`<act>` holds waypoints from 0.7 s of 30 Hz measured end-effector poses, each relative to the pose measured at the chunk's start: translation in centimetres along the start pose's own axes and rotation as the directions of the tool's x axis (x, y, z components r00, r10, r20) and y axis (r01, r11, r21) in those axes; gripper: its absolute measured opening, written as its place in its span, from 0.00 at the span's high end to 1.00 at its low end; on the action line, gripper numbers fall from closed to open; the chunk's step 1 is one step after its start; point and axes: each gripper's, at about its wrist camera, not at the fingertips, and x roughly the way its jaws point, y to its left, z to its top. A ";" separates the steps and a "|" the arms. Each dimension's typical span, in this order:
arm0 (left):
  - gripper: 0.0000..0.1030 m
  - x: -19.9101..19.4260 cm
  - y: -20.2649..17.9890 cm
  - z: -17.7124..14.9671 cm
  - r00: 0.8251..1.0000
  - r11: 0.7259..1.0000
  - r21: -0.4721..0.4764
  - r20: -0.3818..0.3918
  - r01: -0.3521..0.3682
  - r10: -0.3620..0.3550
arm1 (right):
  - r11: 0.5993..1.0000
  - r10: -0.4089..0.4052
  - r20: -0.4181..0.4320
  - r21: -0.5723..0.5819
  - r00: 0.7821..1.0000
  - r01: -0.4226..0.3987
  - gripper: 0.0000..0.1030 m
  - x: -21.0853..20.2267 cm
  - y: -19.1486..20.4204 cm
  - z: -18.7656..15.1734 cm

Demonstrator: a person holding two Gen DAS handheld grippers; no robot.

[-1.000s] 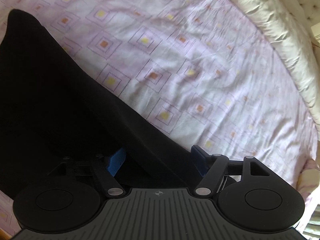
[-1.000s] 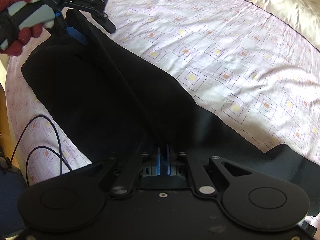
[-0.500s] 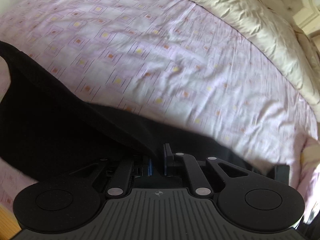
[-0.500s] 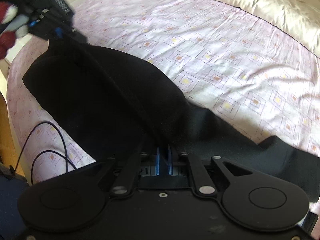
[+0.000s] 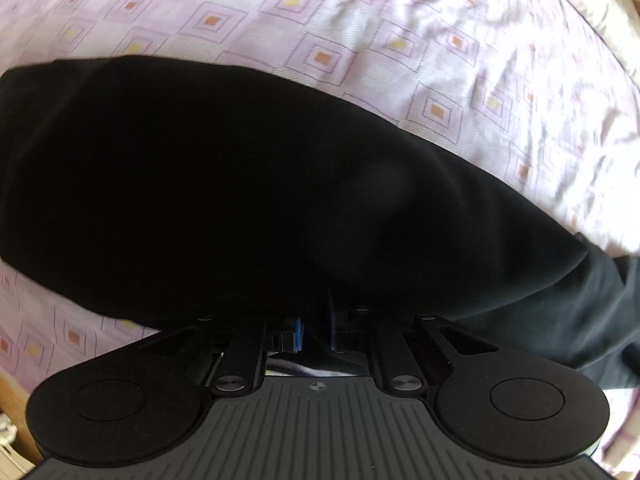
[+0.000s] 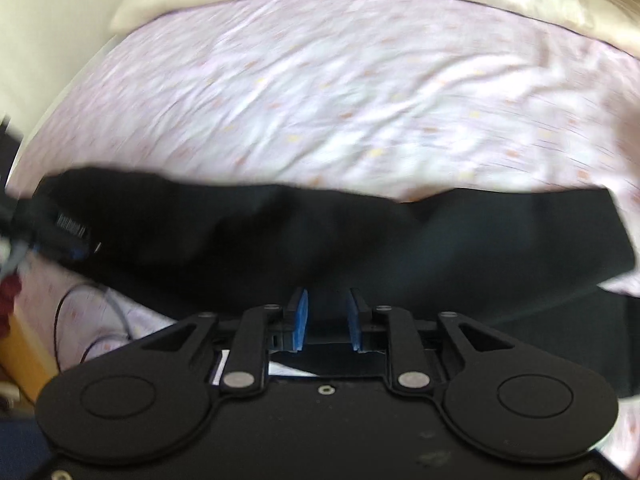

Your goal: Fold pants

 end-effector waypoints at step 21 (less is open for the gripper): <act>0.89 0.0 0.4 1.7 0.999 0.999 -0.025 -0.037 0.027 -0.028 | 0.676 -0.304 -0.111 0.674 0.946 0.296 0.60 4.6 -20.1 2.6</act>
